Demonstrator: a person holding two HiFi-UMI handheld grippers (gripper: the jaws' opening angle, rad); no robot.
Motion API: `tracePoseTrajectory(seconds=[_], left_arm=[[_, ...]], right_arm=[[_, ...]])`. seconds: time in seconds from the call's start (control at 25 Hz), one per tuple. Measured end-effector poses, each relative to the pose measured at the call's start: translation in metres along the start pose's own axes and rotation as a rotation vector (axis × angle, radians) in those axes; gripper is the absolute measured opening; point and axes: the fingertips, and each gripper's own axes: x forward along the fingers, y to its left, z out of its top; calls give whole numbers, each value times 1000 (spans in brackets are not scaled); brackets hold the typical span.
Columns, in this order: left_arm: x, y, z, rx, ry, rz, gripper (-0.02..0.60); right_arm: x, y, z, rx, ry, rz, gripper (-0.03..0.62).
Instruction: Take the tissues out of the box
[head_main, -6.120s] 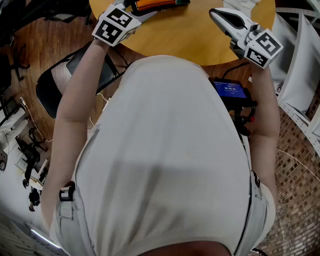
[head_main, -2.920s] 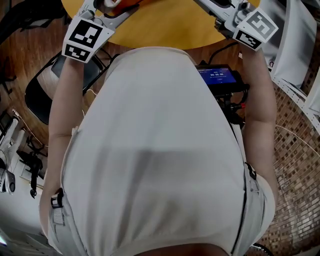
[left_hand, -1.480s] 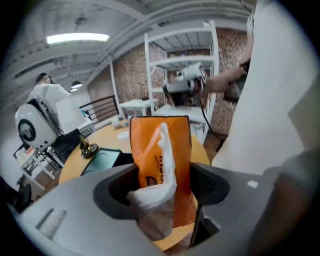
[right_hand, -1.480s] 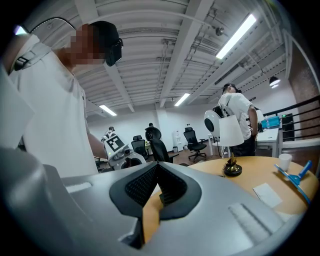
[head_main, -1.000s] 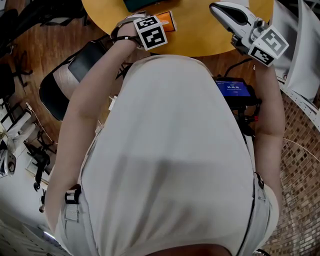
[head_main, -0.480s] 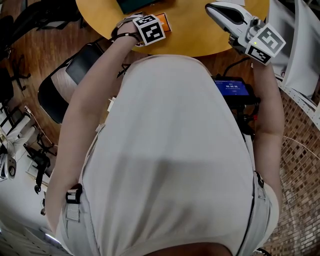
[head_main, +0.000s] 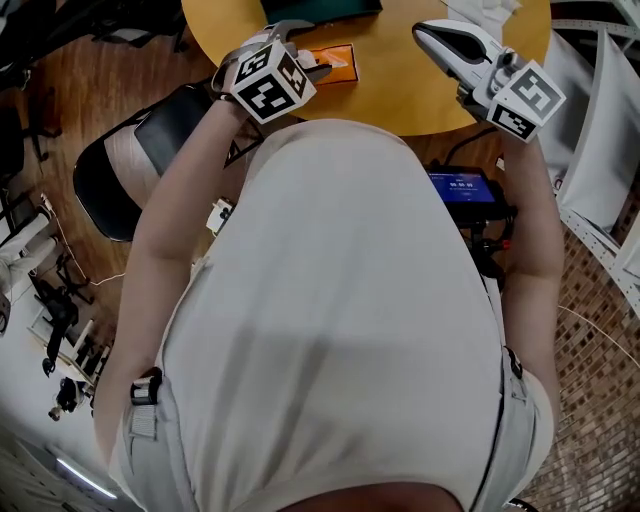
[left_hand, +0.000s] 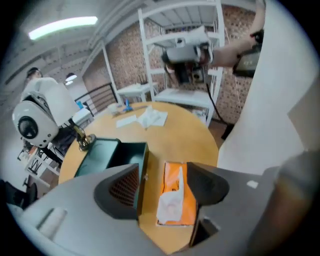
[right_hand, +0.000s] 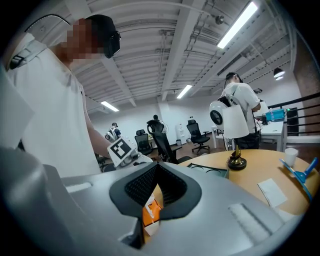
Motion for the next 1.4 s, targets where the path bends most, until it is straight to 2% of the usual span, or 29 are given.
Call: tracePoseTrajectory(seconds=[0.08,0.2,0.24,0.28,0.4,0.48,0.64,0.84,1.4], left_arm=[[-26,6,24,-65,-170,31,243],[-54,12,38,-85,-296,76,238],[-62,13,43,-93,-351,79,217],[-71,14,50,-120,-426,73,189],[-104,19,73,-262,-686,54,2],[-122,24,82,-303,-787,64,0],[-133,26,83,-314,-826,76,0],[-141,30,78,-324,-830,98,0],[-138,31,74,-339,-820,104,0]], right_arm=[[3,3,3,-8,2,11,-2],[9,6,8,-18,1,21,-2],[10,6,9,-20,2,24,-2],[11,6,8,-21,3,27,-2],[10,7,6,-19,3,33,-2],[11,9,8,-18,0,40,-2],[11,14,19,-31,-25,54,-2],[12,18,27,-66,-54,67,-3],[14,18,26,-55,-49,79,-3]])
